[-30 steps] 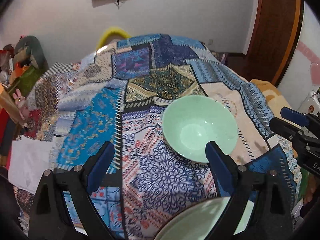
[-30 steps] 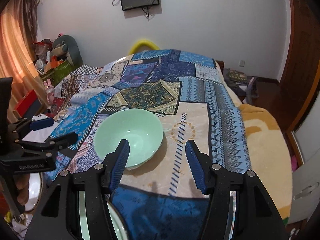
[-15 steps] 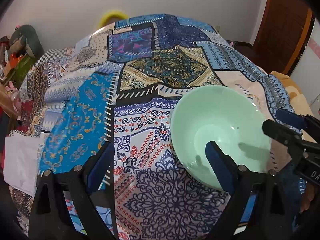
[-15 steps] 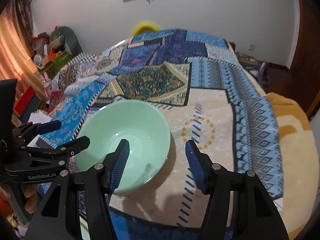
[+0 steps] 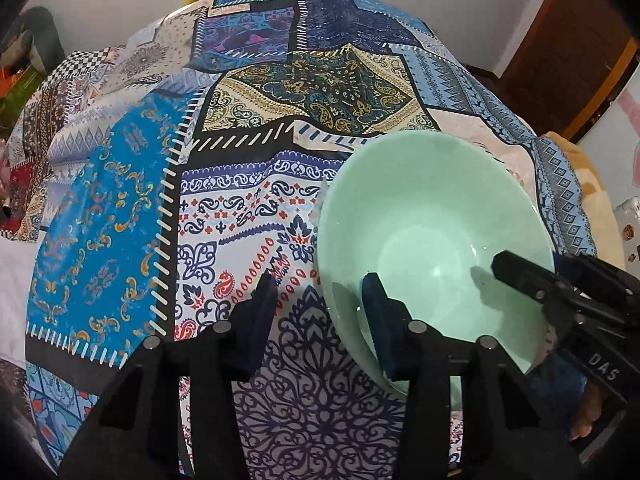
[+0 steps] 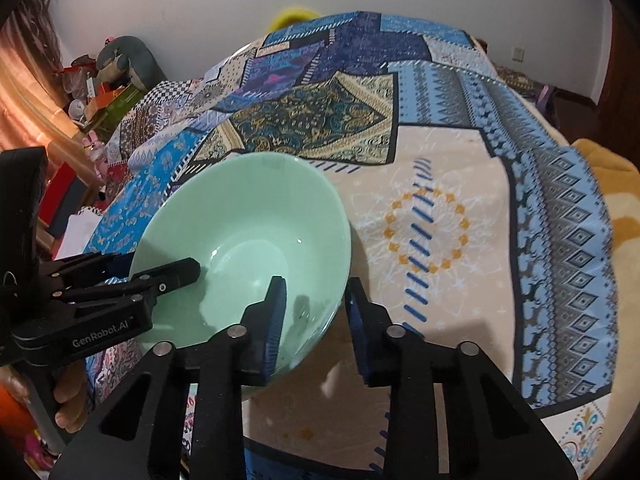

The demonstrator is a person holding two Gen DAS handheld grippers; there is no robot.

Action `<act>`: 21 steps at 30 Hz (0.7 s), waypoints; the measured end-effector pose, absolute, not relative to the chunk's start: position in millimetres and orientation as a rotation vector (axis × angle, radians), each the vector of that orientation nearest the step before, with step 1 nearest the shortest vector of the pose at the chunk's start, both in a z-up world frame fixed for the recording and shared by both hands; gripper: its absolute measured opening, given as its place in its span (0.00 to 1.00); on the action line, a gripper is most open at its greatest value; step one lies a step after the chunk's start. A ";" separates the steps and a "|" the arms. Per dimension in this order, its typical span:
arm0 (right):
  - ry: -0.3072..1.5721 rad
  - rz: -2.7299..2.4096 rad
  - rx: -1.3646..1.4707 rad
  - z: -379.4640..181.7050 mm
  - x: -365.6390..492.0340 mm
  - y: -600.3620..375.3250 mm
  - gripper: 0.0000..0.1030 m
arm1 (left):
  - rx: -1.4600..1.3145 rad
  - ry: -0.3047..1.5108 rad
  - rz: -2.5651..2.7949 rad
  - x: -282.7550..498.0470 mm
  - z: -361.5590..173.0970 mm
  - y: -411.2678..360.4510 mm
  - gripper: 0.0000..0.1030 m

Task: Organize plates and bowls
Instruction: 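Grip the mint green bowl rim with both tools on opposite sides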

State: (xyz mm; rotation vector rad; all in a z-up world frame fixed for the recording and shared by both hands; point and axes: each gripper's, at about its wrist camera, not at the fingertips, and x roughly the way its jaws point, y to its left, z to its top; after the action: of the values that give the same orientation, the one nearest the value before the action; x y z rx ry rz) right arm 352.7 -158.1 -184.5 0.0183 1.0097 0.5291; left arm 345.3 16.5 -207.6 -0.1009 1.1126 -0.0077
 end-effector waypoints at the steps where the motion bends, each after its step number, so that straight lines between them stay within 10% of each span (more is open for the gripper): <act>1: 1.017 0.536 0.021 -186.0 353.0 -156.8 0.21 | -0.092 1.114 -0.013 345.4 -207.2 15.0 0.40; 6: 1.007 0.545 0.060 -182.6 350.6 -156.3 0.21 | -0.017 1.105 -0.025 341.7 -204.0 0.5 0.25; 21: 0.886 0.543 -0.010 -146.9 313.1 -152.7 0.21 | -0.019 1.069 -0.032 301.8 -174.4 -2.4 0.24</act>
State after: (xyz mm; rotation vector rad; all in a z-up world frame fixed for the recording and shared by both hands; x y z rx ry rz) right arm 313.1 -152.7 -146.9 -0.0103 0.8856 0.5431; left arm 301.8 -2.4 -174.4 -0.0189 1.0693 -0.0321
